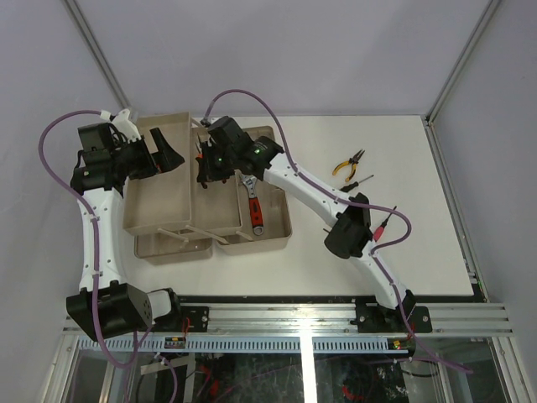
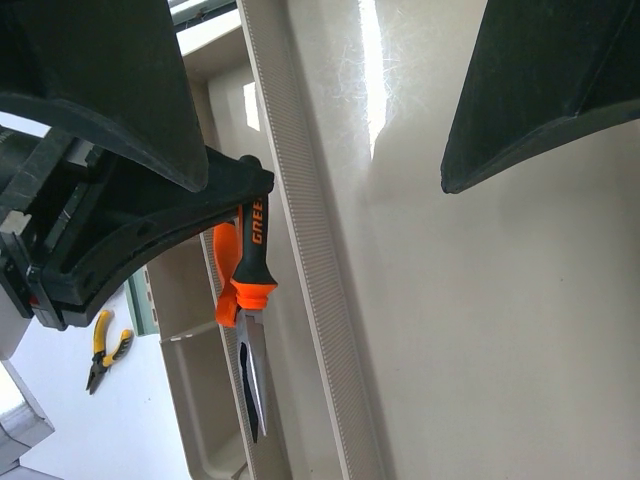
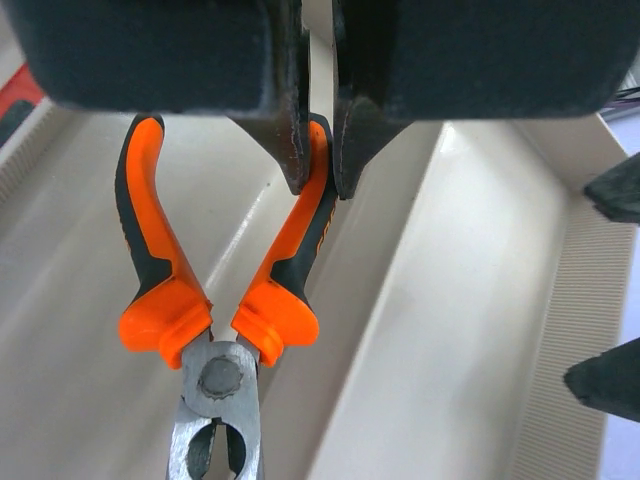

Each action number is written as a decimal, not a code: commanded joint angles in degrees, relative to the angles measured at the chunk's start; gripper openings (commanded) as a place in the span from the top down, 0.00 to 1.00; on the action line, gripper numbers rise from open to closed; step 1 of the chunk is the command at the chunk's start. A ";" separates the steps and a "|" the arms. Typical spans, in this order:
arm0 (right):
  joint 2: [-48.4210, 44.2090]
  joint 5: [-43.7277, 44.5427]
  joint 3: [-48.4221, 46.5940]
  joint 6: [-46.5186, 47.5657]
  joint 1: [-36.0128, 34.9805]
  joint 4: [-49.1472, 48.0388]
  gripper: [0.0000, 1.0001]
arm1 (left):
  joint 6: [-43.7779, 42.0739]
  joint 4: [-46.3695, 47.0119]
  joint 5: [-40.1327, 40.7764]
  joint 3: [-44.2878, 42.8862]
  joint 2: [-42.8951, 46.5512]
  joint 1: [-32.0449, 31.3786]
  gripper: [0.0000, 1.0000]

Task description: Pack the tool kit

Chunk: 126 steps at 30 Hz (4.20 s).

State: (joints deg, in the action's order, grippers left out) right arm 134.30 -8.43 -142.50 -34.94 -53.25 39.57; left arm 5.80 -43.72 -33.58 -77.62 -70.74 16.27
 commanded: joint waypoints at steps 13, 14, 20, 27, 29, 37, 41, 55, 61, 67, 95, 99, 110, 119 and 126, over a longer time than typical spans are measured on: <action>5.84 1.85 -3.67 0.91 2.30 -6.86 1.00 | -0.22 1.87 -0.63 1.67 0.58 0.19 0.00; 5.88 2.74 -3.74 1.00 2.69 -6.80 1.00 | -0.26 1.84 -0.61 1.69 0.58 0.21 0.00; 4.98 6.05 -1.38 1.01 5.22 -7.98 0.85 | -0.12 1.81 -0.79 1.52 0.10 0.20 0.00; 5.11 5.60 0.11 2.01 5.55 -8.74 0.52 | -0.15 1.85 -0.85 1.47 0.10 0.17 0.00; 5.00 5.15 0.53 2.14 5.57 -9.10 0.47 | -0.21 1.85 -0.85 1.58 0.21 0.18 0.00; -0.06 6.37 0.75 3.99 5.59 -9.57 0.40 | -0.34 1.78 -1.04 2.04 0.26 0.22 0.00; -7.19 12.84 2.24 7.14 7.22 -9.82 0.36 | -0.44 1.86 -1.05 1.79 -0.04 0.25 0.00; -9.23 24.21 8.01 2.88 39.14 15.60 0.38 | -0.09 1.82 -2.31 0.96 -0.97 0.17 0.00; -9.64 22.15 23.48 3.25 41.95 11.48 0.40 | -0.41 1.73 -1.74 0.93 -0.53 0.20 0.00; -6.96 20.19 30.58 3.07 42.64 11.17 0.39 | -1.03 1.05 -1.45 0.98 -0.25 0.23 0.00; 5.16 13.37 19.70 6.20 47.28 10.84 0.41 | -1.91 -0.91 -0.67 -0.34 -0.20 0.22 0.00; 6.48 15.01 18.93 7.41 47.29 13.39 0.44 | -1.77 -0.89 -0.47 -0.39 -0.19 0.20 0.00; 5.40 12.70 20.76 8.70 47.96 15.01 1.00 | -1.67 -0.85 -0.75 -0.53 -0.63 0.17 0.00; -7.81 10.11 15.59 8.65 47.81 12.66 1.00 | -1.93 -0.86 -1.22 -0.40 -1.14 0.24 0.00; -15.33 5.65 7.89 10.48 46.61 13.38 1.00 | -1.68 -0.44 -1.45 -0.60 -1.53 0.20 0.00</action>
State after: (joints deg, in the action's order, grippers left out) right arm 129.78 1.83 -129.99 -26.17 -5.30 54.83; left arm 4.82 -44.31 -34.59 -76.14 -71.92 16.27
